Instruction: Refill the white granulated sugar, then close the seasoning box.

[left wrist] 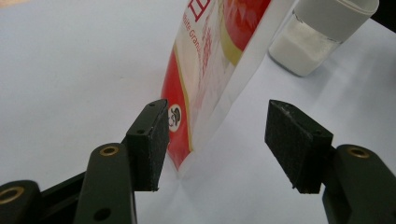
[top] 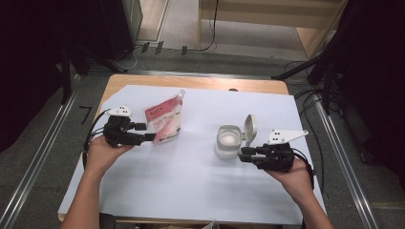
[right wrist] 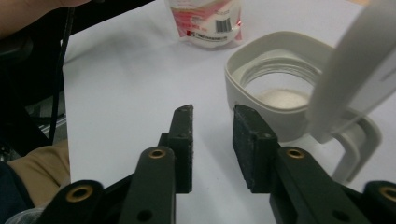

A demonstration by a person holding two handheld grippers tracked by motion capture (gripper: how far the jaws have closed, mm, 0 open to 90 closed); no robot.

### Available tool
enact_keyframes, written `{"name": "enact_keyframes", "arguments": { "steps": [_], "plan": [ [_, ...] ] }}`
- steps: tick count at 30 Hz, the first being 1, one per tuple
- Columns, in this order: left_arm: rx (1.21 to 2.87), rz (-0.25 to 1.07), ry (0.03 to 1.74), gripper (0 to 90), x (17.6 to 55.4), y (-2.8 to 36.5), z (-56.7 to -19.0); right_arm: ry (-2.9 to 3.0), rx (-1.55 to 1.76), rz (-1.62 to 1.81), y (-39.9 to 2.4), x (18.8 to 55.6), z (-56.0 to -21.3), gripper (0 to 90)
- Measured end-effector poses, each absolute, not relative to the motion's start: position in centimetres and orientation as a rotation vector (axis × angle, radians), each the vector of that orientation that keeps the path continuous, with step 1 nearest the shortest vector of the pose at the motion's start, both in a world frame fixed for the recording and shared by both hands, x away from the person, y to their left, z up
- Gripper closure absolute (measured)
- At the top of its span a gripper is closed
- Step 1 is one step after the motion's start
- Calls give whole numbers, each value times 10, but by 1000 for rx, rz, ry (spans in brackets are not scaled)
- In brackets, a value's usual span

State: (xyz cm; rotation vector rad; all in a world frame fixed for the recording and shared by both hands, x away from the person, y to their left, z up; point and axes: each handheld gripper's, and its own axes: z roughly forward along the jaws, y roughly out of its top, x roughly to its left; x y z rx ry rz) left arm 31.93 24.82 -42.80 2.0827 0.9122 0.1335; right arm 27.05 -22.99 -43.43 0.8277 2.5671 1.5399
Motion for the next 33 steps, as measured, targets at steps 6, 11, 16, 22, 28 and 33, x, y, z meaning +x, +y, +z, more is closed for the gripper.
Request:
{"name": "enact_keyframes", "arguments": {
  "steps": [6,11,16,22,28,33],
  "plan": [
    [2056,145,931,412,315,257,-429,2540,863,1516,-239,273,-432,835],
    [2058,168,952,408,314,263,-429,2538,902,1517,-245,277,-430,900],
    [2053,174,962,400,312,270,-430,2521,939,1497,-254,281,-430,900],
    [2054,190,984,418,311,277,-431,2475,991,1505,-264,284,-428,900],
    [2057,195,1013,414,312,282,-434,2444,1073,1472,-273,297,-434,900],
    [2046,219,1031,414,313,286,-435,2385,1148,1469,-279,308,-435,900]
  ]
}}
